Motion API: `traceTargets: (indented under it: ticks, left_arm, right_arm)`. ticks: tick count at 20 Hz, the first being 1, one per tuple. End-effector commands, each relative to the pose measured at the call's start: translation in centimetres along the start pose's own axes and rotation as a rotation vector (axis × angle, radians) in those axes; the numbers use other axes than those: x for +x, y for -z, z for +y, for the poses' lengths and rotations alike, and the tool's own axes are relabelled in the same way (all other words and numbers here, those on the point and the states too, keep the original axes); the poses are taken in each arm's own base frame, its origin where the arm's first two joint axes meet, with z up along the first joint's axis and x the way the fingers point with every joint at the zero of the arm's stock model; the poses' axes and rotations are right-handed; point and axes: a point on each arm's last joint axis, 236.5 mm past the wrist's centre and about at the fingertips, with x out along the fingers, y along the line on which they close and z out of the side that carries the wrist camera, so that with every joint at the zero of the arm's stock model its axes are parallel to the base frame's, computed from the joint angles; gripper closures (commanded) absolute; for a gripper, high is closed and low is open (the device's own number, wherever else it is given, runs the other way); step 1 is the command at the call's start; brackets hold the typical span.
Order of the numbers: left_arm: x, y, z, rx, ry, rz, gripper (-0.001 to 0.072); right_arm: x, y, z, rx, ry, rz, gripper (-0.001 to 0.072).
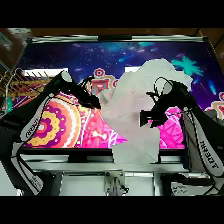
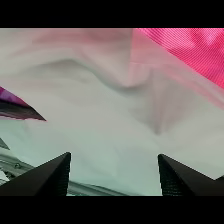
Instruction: Fold the shirts.
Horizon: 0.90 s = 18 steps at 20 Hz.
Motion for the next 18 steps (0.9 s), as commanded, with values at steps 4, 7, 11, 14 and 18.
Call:
traceTargets:
  ticks: [4, 7, 11, 14, 18]
  left_arm:
    - [2.7, 0.6, -1.5, 0.007, 0.017, 0.047, 0.0097]
    - [3.5, 0.1, -2.3, -0.009, 0.058, 0.031, 0.0116]
    - [4.6, 0.4, -1.7, -0.044, 0.059, 0.052, 0.0577]
    - [4.1, 0.2, -1.5, -0.005, 0.059, 0.041, 0.0664]
    - [2.1, -0.2, -1.4, 0.006, 0.058, 0.012, 0.0665]
  right_arm:
    - [-0.3, 0.2, 0.0, -0.021, 0.007, -0.007, 0.0042]
    - [-0.3, 0.2, 0.0, -0.020, 0.007, -0.007, 0.0042]
    - [-0.3, 0.4, -0.3, -0.048, 0.018, 0.003, 0.0038]
    - [-0.8, 1.7, -3.6, -0.028, 0.125, 0.057, 0.0038]
    - [-1.9, 1.9, -8.2, 0.120, 0.090, 0.034, 0.0038]
